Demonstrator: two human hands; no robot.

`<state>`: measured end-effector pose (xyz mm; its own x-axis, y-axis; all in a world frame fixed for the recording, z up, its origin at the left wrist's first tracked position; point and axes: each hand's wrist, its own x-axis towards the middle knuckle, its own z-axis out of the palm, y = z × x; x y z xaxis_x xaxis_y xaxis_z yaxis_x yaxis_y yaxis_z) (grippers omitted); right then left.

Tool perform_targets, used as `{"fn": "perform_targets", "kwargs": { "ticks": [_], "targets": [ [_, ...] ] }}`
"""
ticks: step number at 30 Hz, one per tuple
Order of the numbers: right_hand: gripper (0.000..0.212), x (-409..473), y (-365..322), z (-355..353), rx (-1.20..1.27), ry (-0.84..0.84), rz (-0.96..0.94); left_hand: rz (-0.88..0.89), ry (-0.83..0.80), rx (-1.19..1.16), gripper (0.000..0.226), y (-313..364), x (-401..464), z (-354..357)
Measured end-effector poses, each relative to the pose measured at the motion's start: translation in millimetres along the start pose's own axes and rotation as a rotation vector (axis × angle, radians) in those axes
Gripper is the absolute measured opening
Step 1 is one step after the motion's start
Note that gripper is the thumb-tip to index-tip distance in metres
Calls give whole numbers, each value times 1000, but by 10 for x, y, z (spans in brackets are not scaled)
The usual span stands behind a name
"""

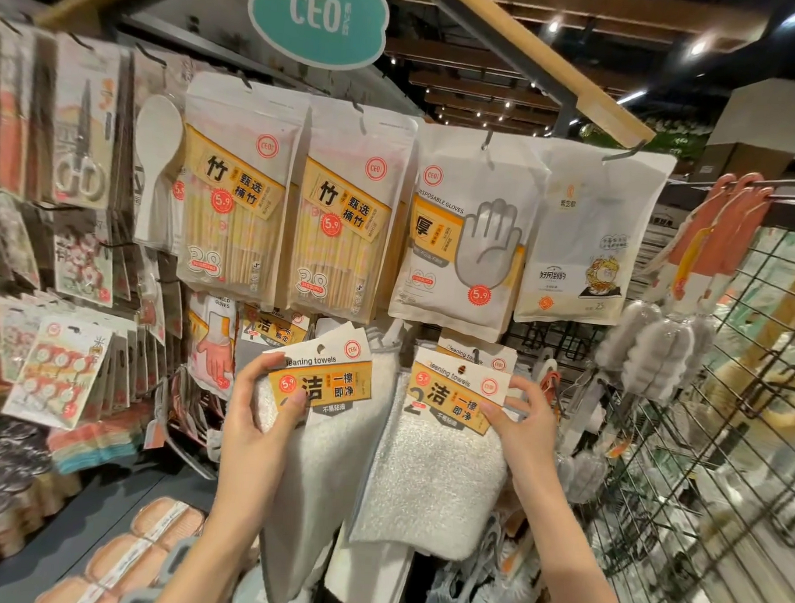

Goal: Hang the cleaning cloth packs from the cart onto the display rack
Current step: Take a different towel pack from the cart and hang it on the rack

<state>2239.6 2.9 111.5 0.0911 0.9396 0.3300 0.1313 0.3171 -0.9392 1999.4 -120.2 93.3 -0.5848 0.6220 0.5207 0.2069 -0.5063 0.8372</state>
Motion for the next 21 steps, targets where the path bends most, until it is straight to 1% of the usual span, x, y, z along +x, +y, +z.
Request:
{"fn": "perform_targets", "kwargs": {
  "ticks": [5, 9, 13, 17, 21],
  "targets": [
    [37, 141, 96, -62, -28, 67, -10, -14, 12, 5, 39, 25, 20, -66],
    [35, 231, 145, -50, -35, 80, 0, -23, 9, 10, 39, 37, 21, -64],
    [34, 284, 160, -15, -57, 82, -15, -57, 23, -33, 38, 30, -11, -44],
    [35, 260, 245, -32, -44, 125, -7, -49, 51, -92, 39, 54, -54, -22],
    [36, 282, 327, -37, -30, 158, 21, -69, 44, -87, 40, 41, -59, -36]
  ]
}}
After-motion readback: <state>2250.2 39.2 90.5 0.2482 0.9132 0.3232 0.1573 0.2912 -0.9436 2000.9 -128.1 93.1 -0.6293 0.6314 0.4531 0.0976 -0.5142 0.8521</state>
